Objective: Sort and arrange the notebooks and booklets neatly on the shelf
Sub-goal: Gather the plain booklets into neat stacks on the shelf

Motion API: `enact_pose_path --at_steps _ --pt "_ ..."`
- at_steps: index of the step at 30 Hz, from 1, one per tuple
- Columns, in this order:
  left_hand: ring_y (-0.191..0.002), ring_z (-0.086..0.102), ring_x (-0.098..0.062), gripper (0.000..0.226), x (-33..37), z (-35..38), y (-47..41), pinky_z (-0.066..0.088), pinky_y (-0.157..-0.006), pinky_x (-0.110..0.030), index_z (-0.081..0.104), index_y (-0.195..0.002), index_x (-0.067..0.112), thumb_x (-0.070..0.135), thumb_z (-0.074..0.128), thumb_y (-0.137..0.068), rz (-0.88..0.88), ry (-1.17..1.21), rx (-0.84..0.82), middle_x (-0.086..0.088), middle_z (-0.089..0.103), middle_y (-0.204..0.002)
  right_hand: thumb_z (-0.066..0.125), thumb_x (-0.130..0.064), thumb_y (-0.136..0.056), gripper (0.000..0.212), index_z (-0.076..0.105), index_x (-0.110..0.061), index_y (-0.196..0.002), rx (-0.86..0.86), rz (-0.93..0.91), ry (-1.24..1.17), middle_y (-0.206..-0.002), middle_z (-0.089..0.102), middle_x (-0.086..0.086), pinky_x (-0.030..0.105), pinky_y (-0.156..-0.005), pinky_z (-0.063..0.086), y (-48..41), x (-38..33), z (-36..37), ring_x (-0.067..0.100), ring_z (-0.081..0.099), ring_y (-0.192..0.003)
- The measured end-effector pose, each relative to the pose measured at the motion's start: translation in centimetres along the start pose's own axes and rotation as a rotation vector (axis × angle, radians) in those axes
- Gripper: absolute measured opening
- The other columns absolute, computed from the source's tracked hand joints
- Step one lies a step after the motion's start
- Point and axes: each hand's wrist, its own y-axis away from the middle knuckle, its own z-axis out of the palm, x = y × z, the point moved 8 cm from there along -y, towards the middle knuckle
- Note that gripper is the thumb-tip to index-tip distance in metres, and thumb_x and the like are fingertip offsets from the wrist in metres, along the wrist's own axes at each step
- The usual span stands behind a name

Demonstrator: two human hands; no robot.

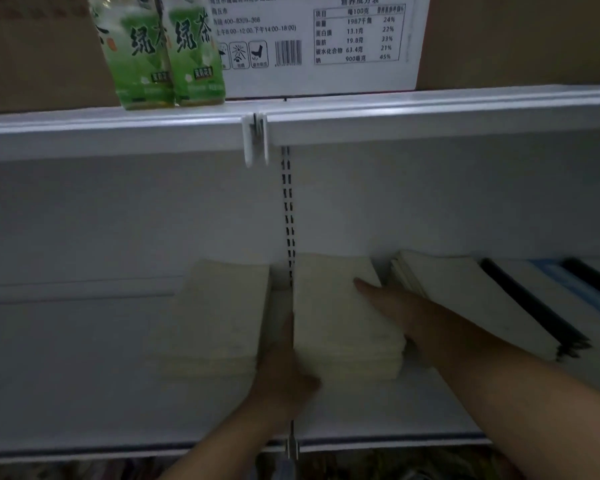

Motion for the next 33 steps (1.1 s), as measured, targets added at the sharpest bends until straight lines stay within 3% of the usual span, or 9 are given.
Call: enact_pose_path --at_steps 3,10,14,17,20,24,26,29,33 --pt "-0.111 0.055 -0.012 0.099 -0.8 -0.1 0.1 0.048 -0.091 -0.024 0.008 -0.149 0.036 0.003 0.067 -0.077 -0.011 -0.006 0.035 0.011 0.055 -0.124 0.052 -0.054 -0.089 0.065 0.044 -0.012 -0.138 -0.057 0.067 -0.185 -0.133 0.054 0.012 0.039 -0.098 0.046 1.8 -0.2 -0.1 0.029 0.056 -0.115" --pt "-0.105 0.054 -0.009 0.074 -0.8 0.0 0.4 0.044 -0.085 -0.022 0.034 -0.139 0.038 0.010 0.068 -0.079 0.021 -0.013 0.059 0.015 0.056 -0.116 0.055 -0.031 -0.092 0.037 0.060 -0.008 -0.121 0.012 0.036 -0.445 -0.118 0.063 0.014 0.041 -0.093 0.049 5.3 3.5 -0.6 0.029 0.061 -0.105" --pt "-0.108 0.057 -0.010 0.074 -1.3 -0.1 0.3 0.048 -0.089 -0.027 0.036 -0.138 0.041 0.015 0.069 -0.078 0.006 -0.046 0.083 0.019 0.058 -0.115 0.063 -0.036 -0.068 0.041 0.065 -0.021 -0.106 0.084 -0.142 -0.323 -0.109 0.068 0.010 0.045 -0.092 0.050 5.9 4.1 -0.4 0.029 0.062 -0.099" --pt "-0.110 0.059 -0.012 0.076 -1.4 -0.4 -0.2 0.050 -0.088 -0.029 0.037 -0.138 0.046 0.020 0.070 -0.074 0.002 -0.077 0.135 0.018 0.061 -0.120 0.061 -0.015 -0.080 0.033 0.065 -0.016 -0.113 0.049 -0.196 -0.350 -0.095 0.070 -0.001 0.038 -0.089 0.050 5.2 4.0 -0.1 0.026 0.063 -0.093" --pt "-0.110 0.059 -0.012 0.080 -1.5 -0.3 -0.4 0.050 -0.084 -0.025 0.031 -0.140 0.045 0.020 0.070 -0.074 -0.013 -0.101 0.141 0.015 0.062 -0.120 0.060 -0.016 -0.082 0.028 0.066 -0.016 -0.110 0.061 -0.233 -0.295 -0.096 0.068 0.002 0.028 -0.078 0.045 5.3 3.5 -0.2 0.026 0.062 -0.092" --pt "-0.129 0.044 -0.008 0.098 -1.9 0.2 -0.4 0.041 -0.104 -0.030 0.006 -0.145 0.044 0.027 0.073 -0.076 0.040 -0.017 0.140 0.014 0.042 -0.143 0.058 -0.015 -0.089 0.014 0.067 -0.019 -0.098 0.073 -0.248 -0.510 -0.101 0.070 0.002 0.038 -0.093 0.046 6.0 4.0 0.0 0.027 0.062 -0.099" --pt "-0.134 0.034 -0.002 0.087 -1.4 0.4 -0.1 0.033 -0.112 -0.031 0.003 -0.132 0.057 0.037 0.070 -0.081 0.096 0.097 0.116 0.022 0.029 -0.147 0.066 -0.030 -0.080 0.040 0.062 -0.015 -0.117 0.050 -0.319 -0.590 -0.113 0.067 0.001 0.041 -0.105 0.040 6.4 3.8 0.2 0.023 0.059 -0.111" --pt "-0.133 0.019 0.013 0.055 -0.2 0.2 0.4 0.017 -0.105 0.001 0.005 -0.125 0.060 0.036 0.043 -0.095 0.200 0.175 0.116 0.039 0.011 -0.141 0.078 -0.057 -0.057 0.089 0.056 -0.010 -0.129 -0.031 -0.404 -0.647 -0.128 0.060 0.007 0.044 -0.110 0.035 6.8 3.4 0.3 0.023 0.054 -0.122" --pt "-0.107 0.013 0.044 0.052 0.3 -0.2 0.7 0.009 -0.086 0.014 0.014 -0.139 0.041 0.020 0.039 -0.098 0.295 0.163 0.188 0.041 0.009 -0.131 0.059 -0.024 -0.091 0.032 0.056 -0.013 -0.121 0.007 -0.393 -0.597 -0.117 0.062 -0.001 0.016 -0.090 0.047 7.8 2.8 0.1 0.012 0.060 -0.106"
